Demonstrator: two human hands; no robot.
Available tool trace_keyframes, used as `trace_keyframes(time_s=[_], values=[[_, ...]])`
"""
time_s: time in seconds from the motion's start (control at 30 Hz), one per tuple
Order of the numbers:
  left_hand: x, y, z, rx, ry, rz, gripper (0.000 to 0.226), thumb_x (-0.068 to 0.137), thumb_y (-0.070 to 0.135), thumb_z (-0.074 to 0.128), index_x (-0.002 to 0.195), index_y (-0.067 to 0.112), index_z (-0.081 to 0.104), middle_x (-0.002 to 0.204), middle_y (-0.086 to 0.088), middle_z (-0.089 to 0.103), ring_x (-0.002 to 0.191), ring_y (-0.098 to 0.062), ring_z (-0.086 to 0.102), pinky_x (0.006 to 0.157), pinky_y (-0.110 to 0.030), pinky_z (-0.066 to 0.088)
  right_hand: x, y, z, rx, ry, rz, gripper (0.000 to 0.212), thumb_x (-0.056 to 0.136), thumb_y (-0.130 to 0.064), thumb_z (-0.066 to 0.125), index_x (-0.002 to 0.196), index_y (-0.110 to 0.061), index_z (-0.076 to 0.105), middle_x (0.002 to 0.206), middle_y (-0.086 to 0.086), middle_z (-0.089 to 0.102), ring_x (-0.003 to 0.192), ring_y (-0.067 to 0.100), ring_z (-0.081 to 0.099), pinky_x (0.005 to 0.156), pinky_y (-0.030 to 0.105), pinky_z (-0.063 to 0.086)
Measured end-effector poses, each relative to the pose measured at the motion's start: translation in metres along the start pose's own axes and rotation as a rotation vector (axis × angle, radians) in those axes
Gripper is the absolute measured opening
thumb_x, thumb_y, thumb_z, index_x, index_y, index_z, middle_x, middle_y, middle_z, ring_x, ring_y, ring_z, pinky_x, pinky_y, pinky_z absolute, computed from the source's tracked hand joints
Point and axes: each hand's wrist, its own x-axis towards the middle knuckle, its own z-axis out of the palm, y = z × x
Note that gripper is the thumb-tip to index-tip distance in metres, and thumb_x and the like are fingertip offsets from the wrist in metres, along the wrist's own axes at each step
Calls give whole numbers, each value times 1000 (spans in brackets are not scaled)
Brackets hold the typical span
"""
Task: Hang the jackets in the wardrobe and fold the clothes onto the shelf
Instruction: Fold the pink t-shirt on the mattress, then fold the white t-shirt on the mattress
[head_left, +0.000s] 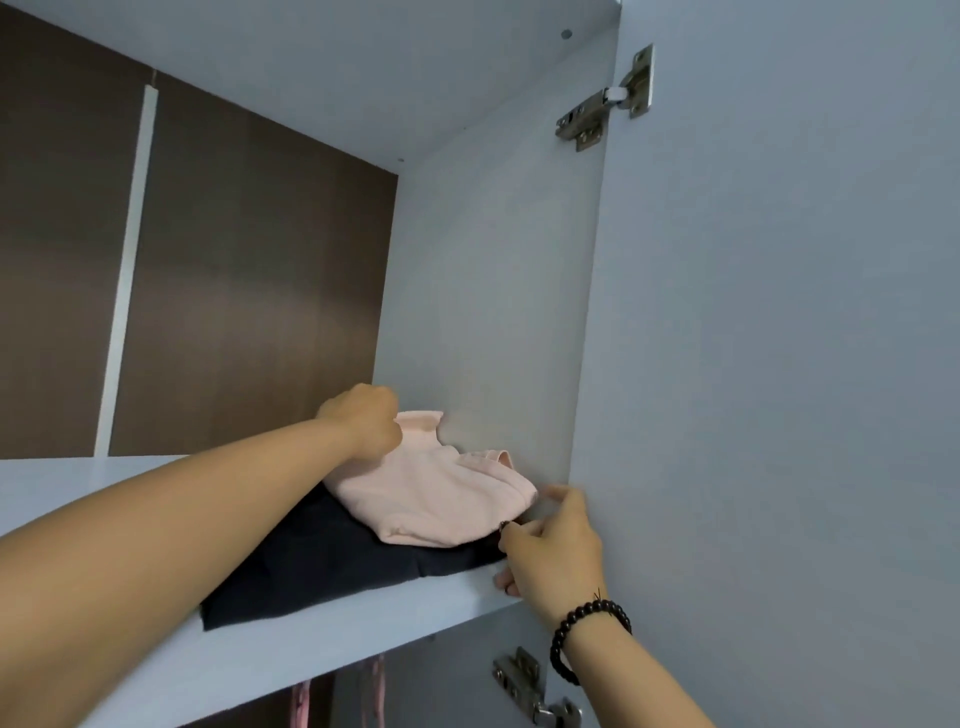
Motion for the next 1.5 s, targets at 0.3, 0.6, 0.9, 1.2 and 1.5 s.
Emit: trace_keyframes(time_s=[0.3, 0.6, 0.9, 1.2, 1.5], values=[[-119, 62, -40, -171, 31, 43, 25, 81, 15, 45, 82, 24, 68, 98, 3, 68, 93, -21, 62, 85, -39, 54, -68, -2, -83, 36, -60, -95, 21, 83, -4, 52, 93, -23, 53, 86, 11, 67, 59, 22, 68, 48, 24, 52], [-265, 143, -53, -274, -62, 44, 17, 89, 17, 53, 94, 22, 69, 92, 7, 66, 86, -14, 61, 82, -32, 54, -150, 17, -157, -83, -229, -129, 16, 86, -11, 53, 100, -19, 54, 82, 3, 65, 64, 21, 70, 59, 28, 54], [-375, 177, -35, -412, -195, 1, 19, 88, 18, 54, 99, 27, 67, 92, 12, 64, 86, -1, 60, 77, -19, 50, -240, 51, -215, -200, -269, -145, 17, 88, -19, 54, 100, -31, 52, 91, -6, 63, 71, 15, 68, 55, 19, 46], [-481, 217, -9, -567, -362, 103, 18, 90, 18, 54, 97, 28, 67, 85, 17, 66, 79, 5, 59, 63, -7, 42, -338, 92, -255, -351, -188, 4, 19, 88, -22, 53, 106, -27, 53, 89, -10, 63, 77, 13, 67, 56, 22, 46], [-578, 283, 30, -615, -573, 240, 16, 86, 21, 54, 92, 30, 66, 79, 18, 66, 76, 3, 60, 75, -24, 53, -426, 140, -317, -503, -74, 163, 17, 88, -25, 56, 105, -26, 53, 90, -12, 63, 70, 11, 67, 62, 23, 52]])
